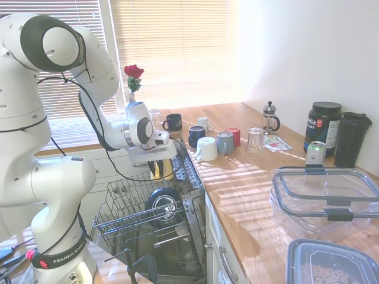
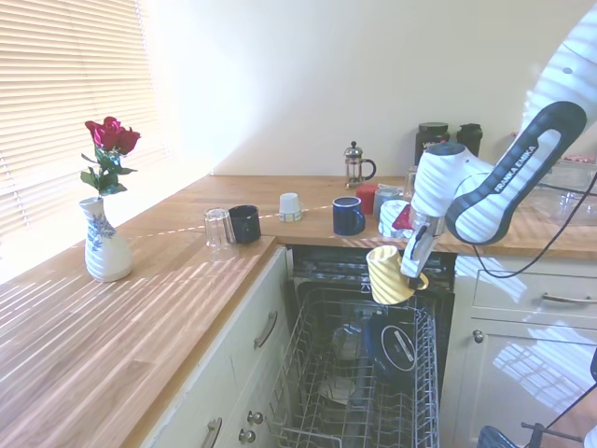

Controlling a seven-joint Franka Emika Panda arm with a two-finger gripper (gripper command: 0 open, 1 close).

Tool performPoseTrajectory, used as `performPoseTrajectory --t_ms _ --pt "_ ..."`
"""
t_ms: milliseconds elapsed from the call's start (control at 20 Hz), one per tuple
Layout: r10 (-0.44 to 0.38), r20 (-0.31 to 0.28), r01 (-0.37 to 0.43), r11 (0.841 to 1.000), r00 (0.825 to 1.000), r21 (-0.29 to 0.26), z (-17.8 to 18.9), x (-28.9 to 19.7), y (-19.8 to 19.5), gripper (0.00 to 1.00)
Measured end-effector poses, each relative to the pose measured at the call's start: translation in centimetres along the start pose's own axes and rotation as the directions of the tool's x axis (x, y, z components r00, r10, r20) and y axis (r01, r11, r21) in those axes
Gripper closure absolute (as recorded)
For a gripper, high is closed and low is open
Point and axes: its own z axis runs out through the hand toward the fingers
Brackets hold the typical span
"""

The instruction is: Unload the mug from the dish rack

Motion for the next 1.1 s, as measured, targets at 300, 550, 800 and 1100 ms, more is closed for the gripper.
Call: performPoseTrajectory --t_ms 300,550,800,1100 --pt "0.067 -0.016 -0.066 0.998 0.998 0.019 -5.8 -0.1 1.4 1.0" --pt "0.136 0.006 -0.136 0.99 0.991 0.032 -6.1 0.9 4.4 1.0" --pt "0.235 0.043 -0.237 0.97 0.971 0.047 -6.1 1.6 7.1 1.0" --pt "0.335 0.093 -0.341 0.939 0.938 0.05 -7.9 4.4 8.6 1.0"
